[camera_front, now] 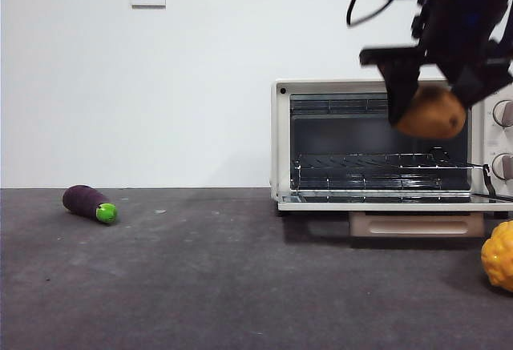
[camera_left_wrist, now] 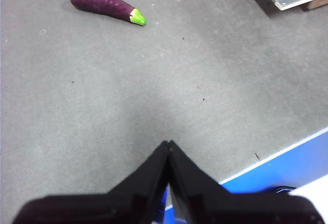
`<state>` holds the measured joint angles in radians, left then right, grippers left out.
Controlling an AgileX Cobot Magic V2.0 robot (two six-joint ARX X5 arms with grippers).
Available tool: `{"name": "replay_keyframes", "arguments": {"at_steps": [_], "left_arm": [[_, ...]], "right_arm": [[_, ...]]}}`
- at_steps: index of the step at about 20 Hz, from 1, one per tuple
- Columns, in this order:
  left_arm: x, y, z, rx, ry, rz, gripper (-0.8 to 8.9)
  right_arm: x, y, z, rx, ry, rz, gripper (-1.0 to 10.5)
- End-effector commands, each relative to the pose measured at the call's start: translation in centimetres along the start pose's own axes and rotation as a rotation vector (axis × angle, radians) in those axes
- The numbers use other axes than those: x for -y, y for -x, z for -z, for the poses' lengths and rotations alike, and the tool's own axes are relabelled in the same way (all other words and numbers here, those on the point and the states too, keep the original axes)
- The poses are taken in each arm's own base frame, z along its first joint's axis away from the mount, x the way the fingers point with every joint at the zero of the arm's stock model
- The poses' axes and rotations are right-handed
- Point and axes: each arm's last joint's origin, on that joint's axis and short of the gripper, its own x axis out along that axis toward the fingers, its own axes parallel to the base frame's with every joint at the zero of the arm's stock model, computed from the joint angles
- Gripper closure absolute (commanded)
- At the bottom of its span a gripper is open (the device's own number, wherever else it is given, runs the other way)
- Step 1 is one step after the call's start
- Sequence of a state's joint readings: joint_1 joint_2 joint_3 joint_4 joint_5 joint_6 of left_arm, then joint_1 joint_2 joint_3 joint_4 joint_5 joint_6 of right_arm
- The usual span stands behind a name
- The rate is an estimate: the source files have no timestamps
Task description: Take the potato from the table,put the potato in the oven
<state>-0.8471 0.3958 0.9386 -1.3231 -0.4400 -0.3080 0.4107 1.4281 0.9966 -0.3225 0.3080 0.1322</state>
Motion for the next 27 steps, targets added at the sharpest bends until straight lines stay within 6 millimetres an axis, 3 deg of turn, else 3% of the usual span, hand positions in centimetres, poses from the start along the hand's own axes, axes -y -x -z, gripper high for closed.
{"name": "replay_keyframes", "arguments": {"at_steps": [1,10,19,27], "left_arm": [[0.0,-0.1,0.1,0.003,0.006,-0.005,8.18],[0.0,-0.1,0.1,0.002,0.006,-0.005,8.18],[0.0,-0.1,0.1,0.002,0.002,-0.004,8.18],[0.0,-0.1,0.1,0.002,0.003,-0.004,8.19]], "right_arm": [[-0.1,-1.1,0.0,0.008,-0.004,0.002,8.5],[-0.2,-3.1,-1.6,0.126,-0.055,0.002,8.5],[-1.3,-7.1,-4.4,0.098,-0.057,-0.007,8.5],[-1.6,-9.1,-4.7,0.084,-0.131,0.000,7.7]]}}
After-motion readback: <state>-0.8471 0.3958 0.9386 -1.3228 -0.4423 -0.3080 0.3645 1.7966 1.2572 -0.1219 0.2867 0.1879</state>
